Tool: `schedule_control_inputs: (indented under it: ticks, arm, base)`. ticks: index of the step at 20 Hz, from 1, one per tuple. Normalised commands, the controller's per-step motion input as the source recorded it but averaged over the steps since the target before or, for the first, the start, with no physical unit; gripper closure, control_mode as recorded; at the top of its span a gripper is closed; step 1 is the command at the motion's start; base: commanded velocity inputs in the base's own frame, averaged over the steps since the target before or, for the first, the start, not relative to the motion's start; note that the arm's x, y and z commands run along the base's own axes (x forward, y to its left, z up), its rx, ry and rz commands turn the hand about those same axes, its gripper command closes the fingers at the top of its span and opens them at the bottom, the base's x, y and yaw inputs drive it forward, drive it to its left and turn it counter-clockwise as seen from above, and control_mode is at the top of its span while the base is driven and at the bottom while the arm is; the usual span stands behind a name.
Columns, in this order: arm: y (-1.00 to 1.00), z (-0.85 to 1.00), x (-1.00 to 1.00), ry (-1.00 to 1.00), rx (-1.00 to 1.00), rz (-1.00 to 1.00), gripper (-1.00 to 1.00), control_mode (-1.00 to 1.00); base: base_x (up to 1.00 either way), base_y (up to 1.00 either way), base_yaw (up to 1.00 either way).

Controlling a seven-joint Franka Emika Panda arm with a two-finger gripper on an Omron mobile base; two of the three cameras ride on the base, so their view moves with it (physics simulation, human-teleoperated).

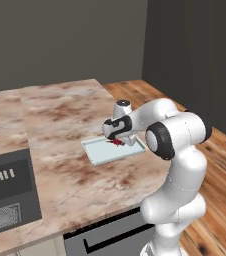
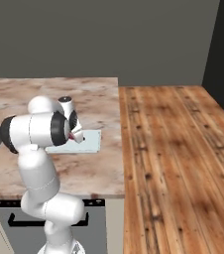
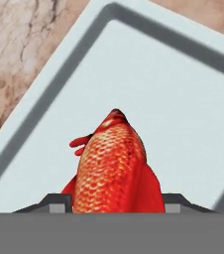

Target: Take the fish out of the fridge, briefly rinse it in the sink, and place it on the tray next to the sink.

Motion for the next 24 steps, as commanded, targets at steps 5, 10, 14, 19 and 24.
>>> schedule_control_inputs:
  ticks: [5, 10, 14, 19, 24]
  arm:
    - [0.0, -0.41, 0.12, 0.05, 0.0, 0.0, 1.0, -1.0]
    - [0.0, -0.15, 0.02, 0.02, 0.0, 0.0, -1.0, -1.0]
    - [0.0, 0.03, 0.0, 0.0, 0.0, 0.0, -1.0, -1.0]
    - [0.0, 0.58, -0.08, -0.03, 0.0, 0.0, -1.0, -1.0]
    - [0.0, 1.0, -0.26, -0.07, 0.0, -0.01, -1.0, -1.0]
  base:
    - [0.0, 0.0, 0.0]
    - [0.0, 0.0, 0.0]
    - [0.0, 0.0, 0.0]
    - [0.0, 0.0, 0.0]
    - [0.0, 0.0, 0.0]
